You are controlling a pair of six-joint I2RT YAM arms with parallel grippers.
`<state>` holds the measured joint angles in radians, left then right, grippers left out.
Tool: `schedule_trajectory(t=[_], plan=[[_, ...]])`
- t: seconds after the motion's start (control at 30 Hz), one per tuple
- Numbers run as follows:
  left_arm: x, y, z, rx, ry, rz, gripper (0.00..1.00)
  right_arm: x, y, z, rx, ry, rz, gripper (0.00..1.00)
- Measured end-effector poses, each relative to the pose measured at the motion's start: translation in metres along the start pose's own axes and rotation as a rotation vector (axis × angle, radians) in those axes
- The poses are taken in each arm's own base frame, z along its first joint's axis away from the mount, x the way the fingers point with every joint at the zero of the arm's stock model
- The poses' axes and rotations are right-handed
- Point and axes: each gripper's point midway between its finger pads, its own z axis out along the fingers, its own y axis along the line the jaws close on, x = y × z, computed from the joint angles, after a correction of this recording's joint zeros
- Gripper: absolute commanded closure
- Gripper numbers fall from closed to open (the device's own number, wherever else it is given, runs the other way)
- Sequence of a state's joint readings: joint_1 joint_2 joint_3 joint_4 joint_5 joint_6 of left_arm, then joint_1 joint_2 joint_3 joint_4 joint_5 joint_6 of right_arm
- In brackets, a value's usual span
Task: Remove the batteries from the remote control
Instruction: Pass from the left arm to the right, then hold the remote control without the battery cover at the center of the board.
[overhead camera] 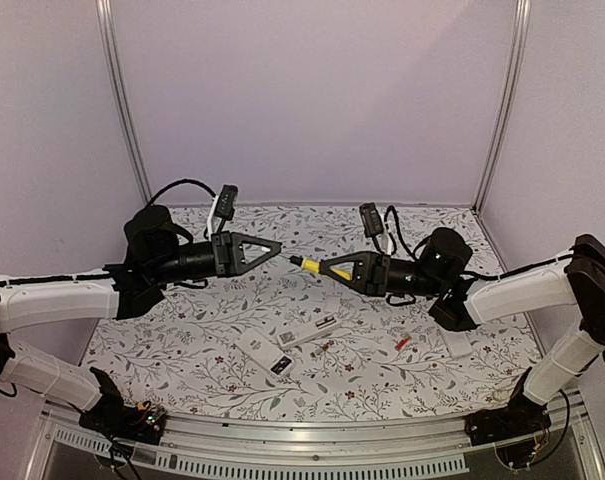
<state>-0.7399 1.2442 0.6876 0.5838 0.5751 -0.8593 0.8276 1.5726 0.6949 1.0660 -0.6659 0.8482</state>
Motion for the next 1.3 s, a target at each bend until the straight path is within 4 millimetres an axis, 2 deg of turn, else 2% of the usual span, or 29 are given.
schedule_trajectory(t=[0.03,0.1,0.13,0.27,0.4,0.5,0.73,0.93,1.13,1.3], plan=[[0.000,0.000,0.000,-0.001,-0.001,-0.001,1.00,-0.001,0.001,0.000,-0.004,-0.002,-0.008,0.98],[-0.001,0.000,0.000,-0.001,-0.002,-0.001,1.00,-0.001,0.002,0.000,-0.008,-0.003,-0.007,1.00],[-0.001,0.001,0.000,-0.004,-0.002,-0.002,0.96,-0.001,0.002,0.000,-0.007,-0.003,-0.009,1.00],[-0.001,0.008,-0.001,-0.039,-0.010,0.004,0.61,0.000,-0.002,0.000,0.012,-0.005,-0.001,1.00],[0.000,0.026,-0.004,-0.137,-0.014,-0.008,0.36,0.006,-0.017,-0.009,0.083,-0.007,0.018,1.00],[0.002,0.041,-0.009,-0.227,-0.015,-0.025,0.25,0.005,-0.026,-0.017,0.149,-0.011,0.015,1.00],[0.021,0.095,-0.036,-0.500,-0.009,-0.143,0.20,-0.005,-0.039,-0.032,0.308,0.002,-0.073,1.00],[0.075,0.144,-0.075,-0.740,0.062,-0.296,0.20,0.003,-0.054,-0.044,0.427,0.060,-0.129,1.00],[0.114,0.158,-0.107,-0.840,0.090,-0.395,0.25,0.025,-0.070,-0.055,0.506,0.148,-0.110,1.00],[0.132,0.161,-0.116,-0.869,0.112,-0.435,0.27,0.049,-0.064,-0.056,0.547,0.223,-0.111,1.00]])
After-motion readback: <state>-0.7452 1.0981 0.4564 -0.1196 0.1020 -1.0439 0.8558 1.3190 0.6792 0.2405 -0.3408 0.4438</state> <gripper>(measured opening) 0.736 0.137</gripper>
